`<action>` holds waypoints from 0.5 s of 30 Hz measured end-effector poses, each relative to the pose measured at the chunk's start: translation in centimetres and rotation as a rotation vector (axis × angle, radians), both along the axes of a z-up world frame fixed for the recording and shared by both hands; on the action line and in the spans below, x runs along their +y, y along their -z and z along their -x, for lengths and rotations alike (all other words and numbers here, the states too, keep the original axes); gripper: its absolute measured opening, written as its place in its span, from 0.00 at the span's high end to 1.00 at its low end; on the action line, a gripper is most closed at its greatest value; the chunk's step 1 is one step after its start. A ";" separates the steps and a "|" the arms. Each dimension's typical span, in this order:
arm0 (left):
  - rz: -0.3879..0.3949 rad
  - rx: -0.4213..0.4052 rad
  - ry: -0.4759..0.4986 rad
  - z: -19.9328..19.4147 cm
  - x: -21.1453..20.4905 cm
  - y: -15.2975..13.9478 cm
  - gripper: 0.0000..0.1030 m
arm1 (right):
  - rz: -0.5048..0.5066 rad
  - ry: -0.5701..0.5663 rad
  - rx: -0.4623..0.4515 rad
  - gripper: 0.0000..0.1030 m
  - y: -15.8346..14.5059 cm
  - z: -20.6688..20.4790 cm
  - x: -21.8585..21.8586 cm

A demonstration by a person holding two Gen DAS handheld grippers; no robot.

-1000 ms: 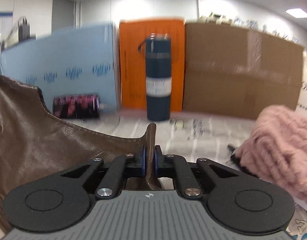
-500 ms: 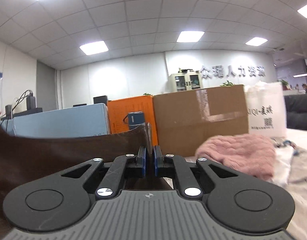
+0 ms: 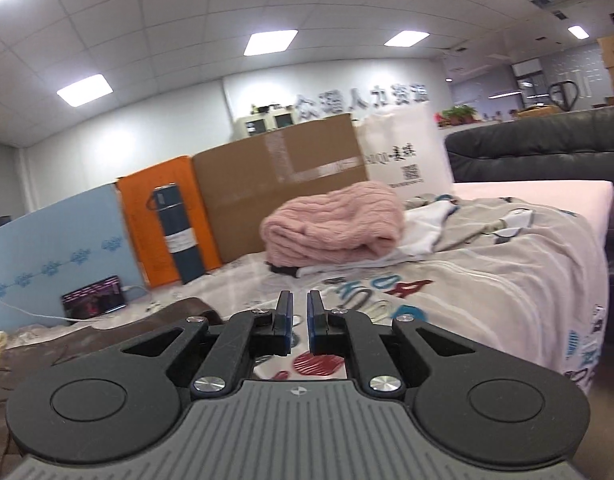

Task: Fold clothes

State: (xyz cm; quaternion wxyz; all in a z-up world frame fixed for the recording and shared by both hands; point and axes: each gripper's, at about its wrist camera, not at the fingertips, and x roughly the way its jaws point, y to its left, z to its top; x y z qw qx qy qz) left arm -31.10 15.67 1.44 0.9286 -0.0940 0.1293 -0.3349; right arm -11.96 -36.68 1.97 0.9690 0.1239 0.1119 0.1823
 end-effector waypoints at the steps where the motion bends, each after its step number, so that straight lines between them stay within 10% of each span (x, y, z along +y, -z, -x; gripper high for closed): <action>1: 0.022 0.003 -0.038 0.0 0.8 0.1 0.10 | 0.003 0.009 0.003 0.90 -0.1 -0.3 0.0; 5: 0.132 0.013 -0.228 -0.9 4.3 -0.1 0.09 | 0.038 -0.012 0.006 0.77 -1.5 -2.9 2.2; 8: 0.106 0.107 -0.485 -4.5 6.0 -0.9 0.09 | 0.078 -0.092 0.025 0.31 -3.2 -5.9 5.4; 15: 0.018 0.359 -0.794 -15.1 9.2 0.5 0.10 | 0.135 -0.336 0.200 0.21 -5.2 -14.0 14.4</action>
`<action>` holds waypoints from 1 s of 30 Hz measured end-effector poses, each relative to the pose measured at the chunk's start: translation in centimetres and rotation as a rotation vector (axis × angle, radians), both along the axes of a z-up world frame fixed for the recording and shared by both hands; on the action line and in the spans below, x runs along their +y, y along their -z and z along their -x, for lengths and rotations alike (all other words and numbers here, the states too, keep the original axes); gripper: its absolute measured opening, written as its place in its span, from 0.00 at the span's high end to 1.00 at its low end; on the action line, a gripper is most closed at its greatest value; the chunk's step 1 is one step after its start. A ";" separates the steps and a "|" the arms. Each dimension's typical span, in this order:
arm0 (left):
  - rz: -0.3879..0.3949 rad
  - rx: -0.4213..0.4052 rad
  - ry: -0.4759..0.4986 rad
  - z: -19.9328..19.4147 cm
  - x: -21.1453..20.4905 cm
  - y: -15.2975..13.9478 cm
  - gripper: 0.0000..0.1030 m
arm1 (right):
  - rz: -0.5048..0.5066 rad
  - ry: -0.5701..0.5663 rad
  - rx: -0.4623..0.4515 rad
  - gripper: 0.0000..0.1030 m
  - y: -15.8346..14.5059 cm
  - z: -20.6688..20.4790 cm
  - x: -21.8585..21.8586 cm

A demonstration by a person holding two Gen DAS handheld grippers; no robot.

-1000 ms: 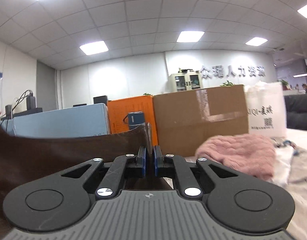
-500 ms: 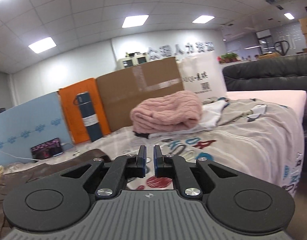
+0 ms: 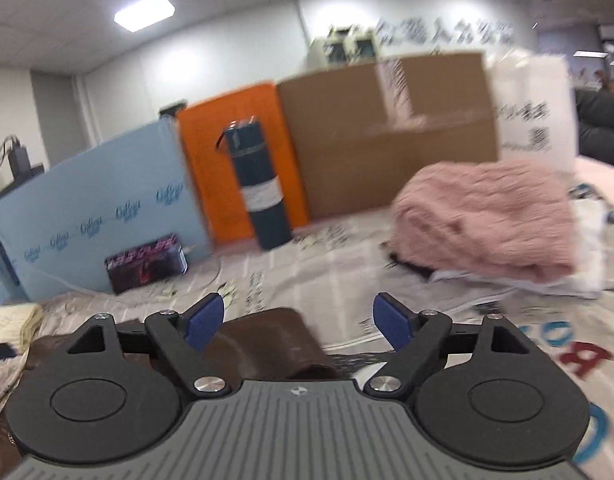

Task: Fold clothes

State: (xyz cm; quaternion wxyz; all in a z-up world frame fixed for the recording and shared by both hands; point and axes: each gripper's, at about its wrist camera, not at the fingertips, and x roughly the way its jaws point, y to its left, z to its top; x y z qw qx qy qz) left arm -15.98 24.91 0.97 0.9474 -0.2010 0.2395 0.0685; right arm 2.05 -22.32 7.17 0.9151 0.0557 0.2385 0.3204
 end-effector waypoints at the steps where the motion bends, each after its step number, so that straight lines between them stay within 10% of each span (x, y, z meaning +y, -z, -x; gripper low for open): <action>1: -0.004 0.022 -0.009 -0.9 0.1 0.4 0.10 | 0.025 -0.007 0.025 0.21 0.3 -1.0 1.1; 5: 0.007 0.059 0.022 -3.0 -0.3 2.0 0.14 | 0.126 -0.009 0.136 0.22 2.8 -4.3 4.6; 8: -0.042 0.076 0.067 -3.5 -1.8 2.4 0.57 | 0.144 -0.016 0.201 0.26 4.9 -5.5 5.8; 12: -0.111 0.025 0.114 -2.5 -3.8 1.6 0.88 | 0.205 -0.021 0.144 0.77 6.3 -4.2 7.3; 17: -0.219 -0.120 0.091 -0.8 -6.1 -1.7 0.91 | 0.145 -0.012 -0.051 0.81 2.7 -2.2 7.6; 23: -0.241 -0.155 0.026 -3.0 -5.2 -4.1 0.90 | 0.121 0.039 -0.083 0.81 0.0 -6.1 9.2; 30: -0.114 0.078 -0.015 -5.4 -3.2 0.1 0.46 | 0.338 0.144 -0.038 0.64 3.2 -9.7 11.9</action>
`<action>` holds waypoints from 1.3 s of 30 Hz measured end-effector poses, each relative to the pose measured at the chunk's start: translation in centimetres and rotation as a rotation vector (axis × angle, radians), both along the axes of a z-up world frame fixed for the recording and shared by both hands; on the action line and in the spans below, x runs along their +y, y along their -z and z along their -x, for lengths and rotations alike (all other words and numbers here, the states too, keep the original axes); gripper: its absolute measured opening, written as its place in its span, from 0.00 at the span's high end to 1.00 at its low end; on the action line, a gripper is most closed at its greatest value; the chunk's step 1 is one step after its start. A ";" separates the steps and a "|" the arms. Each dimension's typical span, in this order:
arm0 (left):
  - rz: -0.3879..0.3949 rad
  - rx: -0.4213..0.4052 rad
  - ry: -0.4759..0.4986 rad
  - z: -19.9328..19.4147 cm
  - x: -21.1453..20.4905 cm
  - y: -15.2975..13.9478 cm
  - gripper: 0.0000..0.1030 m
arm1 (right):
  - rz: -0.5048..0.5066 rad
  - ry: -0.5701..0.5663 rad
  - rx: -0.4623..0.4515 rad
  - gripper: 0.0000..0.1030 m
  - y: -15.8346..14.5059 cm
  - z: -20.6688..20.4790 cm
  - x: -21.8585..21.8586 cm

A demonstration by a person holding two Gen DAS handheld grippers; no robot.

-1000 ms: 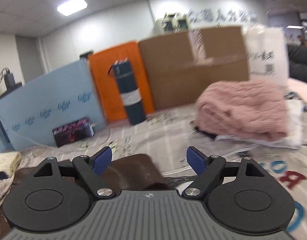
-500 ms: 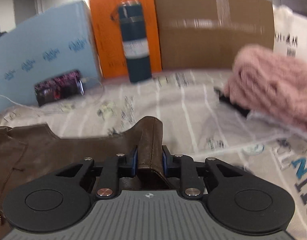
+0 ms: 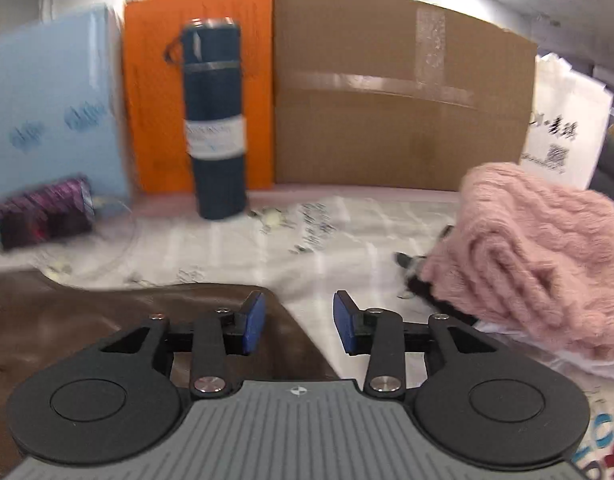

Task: Fold clothes

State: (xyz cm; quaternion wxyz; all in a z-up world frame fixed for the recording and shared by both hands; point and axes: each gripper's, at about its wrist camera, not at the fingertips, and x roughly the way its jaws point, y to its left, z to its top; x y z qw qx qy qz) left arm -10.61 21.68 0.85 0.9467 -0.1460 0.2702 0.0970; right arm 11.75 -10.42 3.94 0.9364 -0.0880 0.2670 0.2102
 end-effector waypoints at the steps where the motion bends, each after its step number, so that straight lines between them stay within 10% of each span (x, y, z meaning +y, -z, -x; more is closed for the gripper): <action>1: 0.039 0.011 0.012 0.5 0.3 0.3 0.45 | 0.004 0.011 -0.002 0.64 0.0 0.0 -0.3; 7: 0.068 0.012 0.107 2.7 -1.3 0.6 0.48 | -0.177 -0.067 0.165 0.51 -2.1 1.3 -2.6; 9: 0.023 0.008 0.142 3.0 -2.3 0.7 0.79 | -0.164 -0.082 0.181 0.51 -2.0 2.3 -2.4; 12: -0.012 0.004 0.182 3.1 -3.1 0.9 0.84 | -0.174 -0.186 0.177 0.51 -2.0 4.8 -1.8; 16: -0.013 -0.020 0.165 4.3 -2.6 0.3 0.76 | -0.218 -0.346 0.221 0.49 -1.5 8.3 -2.1; 20: 0.045 -0.047 0.186 6.9 -2.8 0.0 0.41 | -0.140 -0.378 0.234 0.51 0.0 11.3 -2.3; 25: 0.075 -0.026 0.273 9.0 -5.7 0.7 0.40 | -0.141 -0.336 0.231 0.78 1.8 12.8 -3.6; 29: 0.007 0.000 0.289 9.7 -8.2 1.0 0.83 | -0.109 -0.321 0.185 0.81 1.8 14.1 -4.6; 39: -0.103 -0.052 0.252 10.9 -9.3 0.3 0.85 | -0.098 -0.255 0.056 0.49 0.6 15.3 -8.7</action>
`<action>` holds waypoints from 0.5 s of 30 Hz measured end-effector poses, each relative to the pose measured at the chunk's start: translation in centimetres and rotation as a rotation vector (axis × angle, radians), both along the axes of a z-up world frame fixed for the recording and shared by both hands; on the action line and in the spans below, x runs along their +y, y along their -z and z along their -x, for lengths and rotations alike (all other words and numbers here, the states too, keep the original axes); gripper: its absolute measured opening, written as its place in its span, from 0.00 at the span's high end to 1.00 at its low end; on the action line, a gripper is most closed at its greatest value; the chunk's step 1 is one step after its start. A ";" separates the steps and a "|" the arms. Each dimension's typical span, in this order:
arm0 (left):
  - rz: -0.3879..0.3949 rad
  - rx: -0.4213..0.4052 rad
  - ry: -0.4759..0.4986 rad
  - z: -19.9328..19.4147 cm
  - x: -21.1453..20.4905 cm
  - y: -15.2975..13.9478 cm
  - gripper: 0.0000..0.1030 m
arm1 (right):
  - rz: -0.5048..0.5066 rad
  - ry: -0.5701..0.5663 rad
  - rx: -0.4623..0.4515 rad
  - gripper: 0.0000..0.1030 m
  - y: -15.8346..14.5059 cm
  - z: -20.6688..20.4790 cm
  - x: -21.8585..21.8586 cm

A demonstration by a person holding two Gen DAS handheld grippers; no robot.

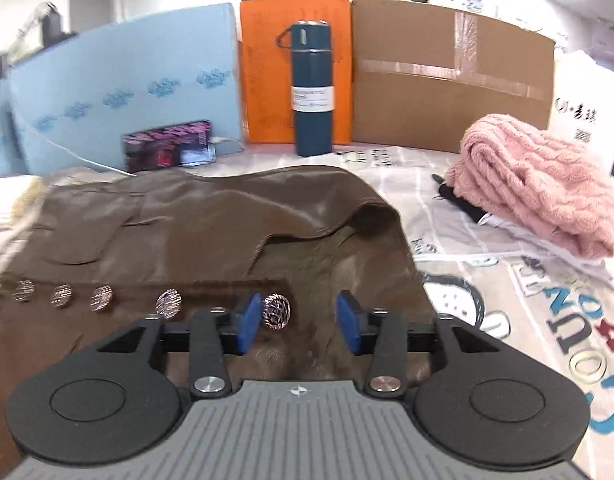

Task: Fold clothes

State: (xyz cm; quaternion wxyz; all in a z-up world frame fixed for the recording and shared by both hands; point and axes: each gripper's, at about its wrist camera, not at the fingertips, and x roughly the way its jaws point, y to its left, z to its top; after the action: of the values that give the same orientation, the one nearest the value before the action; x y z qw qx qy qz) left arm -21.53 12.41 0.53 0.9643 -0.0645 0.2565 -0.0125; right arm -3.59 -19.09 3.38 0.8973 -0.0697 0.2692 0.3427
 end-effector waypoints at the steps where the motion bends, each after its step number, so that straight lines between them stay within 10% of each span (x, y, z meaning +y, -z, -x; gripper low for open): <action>1: -0.005 -0.012 0.009 0.2 -0.1 -0.2 0.83 | -0.011 0.004 -0.005 0.39 -0.1 0.3 -0.8; 9: -0.018 -0.078 0.077 1.3 -1.7 -1.2 0.41 | -0.055 0.178 -0.054 0.29 -0.3 1.4 -6.6; 15: 0.070 0.016 0.011 0.8 -1.2 -0.1 0.39 | -0.132 0.169 0.012 0.29 0.7 1.2 -8.1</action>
State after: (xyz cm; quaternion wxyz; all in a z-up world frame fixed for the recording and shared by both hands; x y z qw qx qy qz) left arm -22.36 11.19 0.62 0.9594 -0.0969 0.2637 -0.0261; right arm -4.75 -27.23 2.66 0.9240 0.0145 0.2565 0.2831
